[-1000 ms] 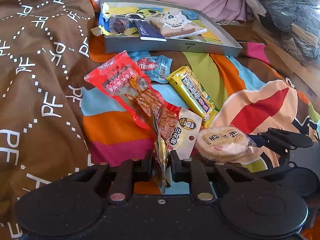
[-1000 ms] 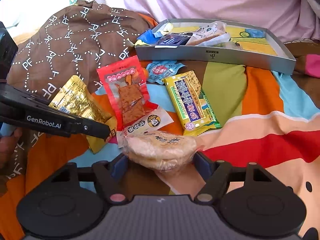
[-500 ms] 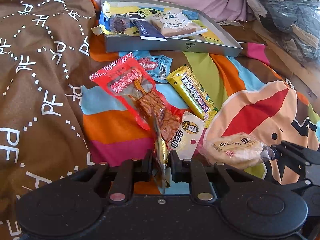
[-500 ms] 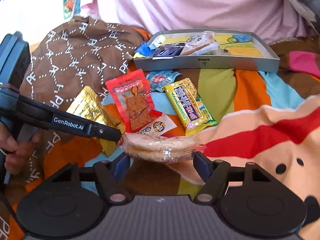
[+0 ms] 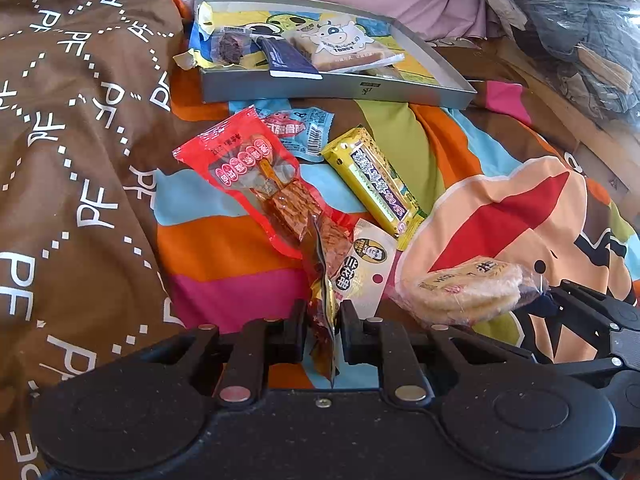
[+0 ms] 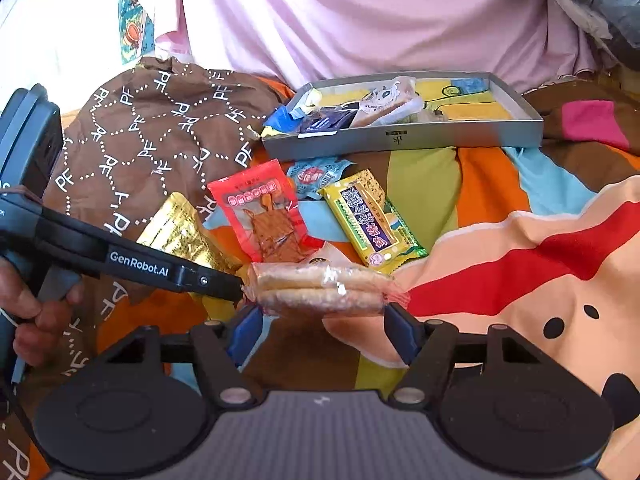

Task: Organize snacks
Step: 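Lift the gold foil pack and rice cake off the pile with both tools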

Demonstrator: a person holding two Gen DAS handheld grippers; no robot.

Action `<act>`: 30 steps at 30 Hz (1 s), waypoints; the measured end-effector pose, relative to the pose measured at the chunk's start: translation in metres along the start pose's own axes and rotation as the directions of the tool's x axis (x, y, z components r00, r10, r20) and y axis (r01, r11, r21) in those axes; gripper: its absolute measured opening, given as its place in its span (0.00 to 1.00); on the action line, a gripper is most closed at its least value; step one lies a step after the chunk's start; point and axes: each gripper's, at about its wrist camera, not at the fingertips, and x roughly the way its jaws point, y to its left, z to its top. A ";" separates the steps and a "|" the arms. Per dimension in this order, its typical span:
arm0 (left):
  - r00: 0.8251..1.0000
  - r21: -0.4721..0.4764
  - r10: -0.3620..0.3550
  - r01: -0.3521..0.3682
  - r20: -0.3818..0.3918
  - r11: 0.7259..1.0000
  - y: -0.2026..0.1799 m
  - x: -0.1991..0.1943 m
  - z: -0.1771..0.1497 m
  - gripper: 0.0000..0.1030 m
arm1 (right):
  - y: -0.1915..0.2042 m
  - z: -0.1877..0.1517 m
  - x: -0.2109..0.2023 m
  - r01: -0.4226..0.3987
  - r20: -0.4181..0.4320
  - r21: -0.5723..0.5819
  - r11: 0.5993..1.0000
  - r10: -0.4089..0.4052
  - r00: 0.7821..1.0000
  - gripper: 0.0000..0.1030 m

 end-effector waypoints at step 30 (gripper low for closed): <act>1.000 -0.009 -0.005 0.006 0.012 1.000 -0.002 -0.013 0.003 0.18 | -0.028 0.007 0.036 -0.063 -0.083 0.162 0.985 0.078 0.993 0.73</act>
